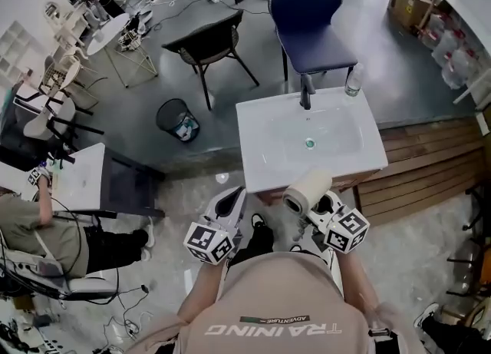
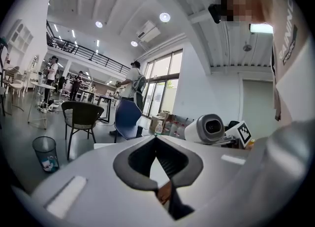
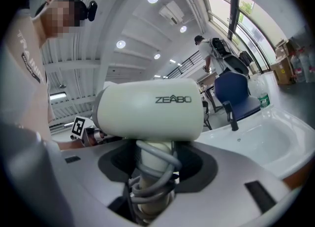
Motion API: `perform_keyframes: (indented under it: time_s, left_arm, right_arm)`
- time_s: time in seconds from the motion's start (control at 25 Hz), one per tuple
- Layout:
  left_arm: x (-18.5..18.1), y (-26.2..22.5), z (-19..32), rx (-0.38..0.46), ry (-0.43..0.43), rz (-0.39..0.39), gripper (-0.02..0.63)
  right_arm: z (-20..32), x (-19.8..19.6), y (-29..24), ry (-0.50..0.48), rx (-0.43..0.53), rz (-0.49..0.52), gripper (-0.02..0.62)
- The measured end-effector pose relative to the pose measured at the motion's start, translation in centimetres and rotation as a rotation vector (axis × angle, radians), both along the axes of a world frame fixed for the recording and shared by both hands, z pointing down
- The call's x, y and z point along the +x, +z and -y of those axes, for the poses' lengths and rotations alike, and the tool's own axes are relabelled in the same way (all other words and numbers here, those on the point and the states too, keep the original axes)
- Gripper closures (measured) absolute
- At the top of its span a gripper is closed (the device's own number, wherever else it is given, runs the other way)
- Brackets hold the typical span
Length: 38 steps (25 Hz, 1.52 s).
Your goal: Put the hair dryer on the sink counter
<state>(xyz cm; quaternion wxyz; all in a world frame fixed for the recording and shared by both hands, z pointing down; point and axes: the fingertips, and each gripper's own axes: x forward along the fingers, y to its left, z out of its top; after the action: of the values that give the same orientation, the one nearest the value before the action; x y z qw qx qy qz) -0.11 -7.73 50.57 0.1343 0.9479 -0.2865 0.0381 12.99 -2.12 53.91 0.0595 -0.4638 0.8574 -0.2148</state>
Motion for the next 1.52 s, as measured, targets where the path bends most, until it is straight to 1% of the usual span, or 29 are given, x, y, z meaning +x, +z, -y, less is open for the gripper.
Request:
perform_keyframes:
  time_s: [0.2,0.32,0.6,0.84,1.04,1.16,1.36,1.52]
  left_arm:
    - [-0.1,-1.4,5.1,0.032,0.04,-0.021,0.598]
    - [-0.6,-1.0,7.4,0.027,0.058,-0.027,0.598]
    - [-3.3,-0.6,12.0,0.004,0.079,-0.069,0.598]
    - [-5.9,0.7,15.9,-0.013,0.08,-0.069,0.598]
    - [-7.2,2.1,17.6,-0.057,0.043,-0.082,0.598]
    - [-7.2,2.8,18.4,-0.079,0.045,-0.084,0.598]
    - [-6.3,2.2,19.3,-0.055,0.076,-0.136,0.598]
    - [-5.5,1.4,21.2,-0.024,0.053,-0.128,0.598]
  right_arm:
    - [4.5,-0.4,-1.3,0.036,0.015,-0.038,0.38]
    - [6.3,-1.1,-1.4,0.046,0.0,-0.052,0.38]
    - [9.7,-2.7,-1.7,0.098,-0.027,-0.093,0.38]
    - [13.1,-3.5,-1.5,0.144,-0.038,-0.11,0.38]
    - [15.5,-4.4,-1.9,0.118,-0.049,-0.129,0.38]
    - [17.1,-4.8,-1.7,0.109,-0.045,-0.128,0.38]
    - [18.9,-5.1,-2.0,0.066,-0.049,-0.132,0.38]
    - [20.5,-4.8,-2.4,0.013,-0.031,-0.155,0.38]
